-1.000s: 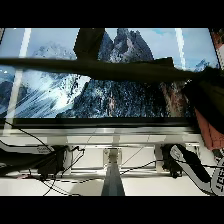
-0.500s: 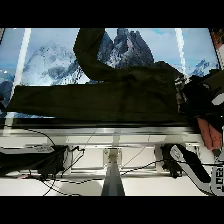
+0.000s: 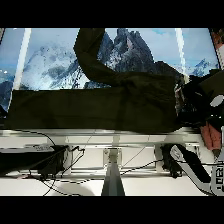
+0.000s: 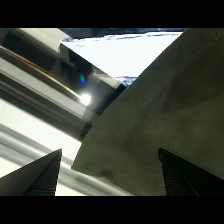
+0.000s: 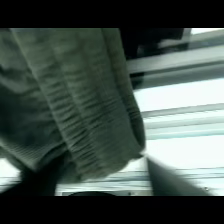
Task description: Fold the clothes and pants, and hang the long-sleeved shirts on hangers.
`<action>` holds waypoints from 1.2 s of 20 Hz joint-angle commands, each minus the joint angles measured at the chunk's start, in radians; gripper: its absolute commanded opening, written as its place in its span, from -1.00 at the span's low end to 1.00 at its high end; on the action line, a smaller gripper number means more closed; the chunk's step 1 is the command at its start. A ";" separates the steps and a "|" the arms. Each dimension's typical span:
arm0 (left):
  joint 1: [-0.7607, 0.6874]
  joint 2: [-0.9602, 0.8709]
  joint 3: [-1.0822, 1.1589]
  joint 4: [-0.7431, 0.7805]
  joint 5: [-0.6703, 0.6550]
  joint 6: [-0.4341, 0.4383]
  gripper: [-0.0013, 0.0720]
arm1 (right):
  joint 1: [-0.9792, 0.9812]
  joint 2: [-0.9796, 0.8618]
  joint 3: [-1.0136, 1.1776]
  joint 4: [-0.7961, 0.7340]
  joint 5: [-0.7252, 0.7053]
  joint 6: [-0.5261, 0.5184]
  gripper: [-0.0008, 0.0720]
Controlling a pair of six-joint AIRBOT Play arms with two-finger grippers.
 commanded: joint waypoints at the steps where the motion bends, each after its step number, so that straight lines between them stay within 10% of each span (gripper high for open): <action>1: 0.009 -0.005 -0.002 -0.104 0.066 -0.040 0.95 | 0.001 0.000 0.006 0.020 0.010 0.002 0.75; 4: -0.008 0.004 0.026 -0.388 0.069 -0.048 0.91 | 0.001 0.000 0.053 0.085 -0.002 0.001 0.75; 6: -0.049 0.022 0.039 -0.634 0.058 0.077 0.39 | 0.001 0.000 0.103 0.124 -0.056 0.000 0.74; 11: -0.359 0.055 0.039 -0.870 0.061 0.277 0.38 | 0.001 0.000 0.172 0.199 -0.181 -0.048 0.74; 17: -0.889 -0.012 0.039 -0.840 0.504 0.063 0.45 | 0.001 0.000 0.172 0.199 -0.270 -0.054 0.73; 19: -1.022 -0.048 0.039 -0.839 0.617 0.062 0.99 | 0.001 0.000 0.172 0.199 -0.288 -0.054 0.73; 24: -1.101 -0.171 0.039 -0.839 0.657 -0.116 0.99 | 0.001 0.000 0.172 0.198 -0.308 -0.059 0.73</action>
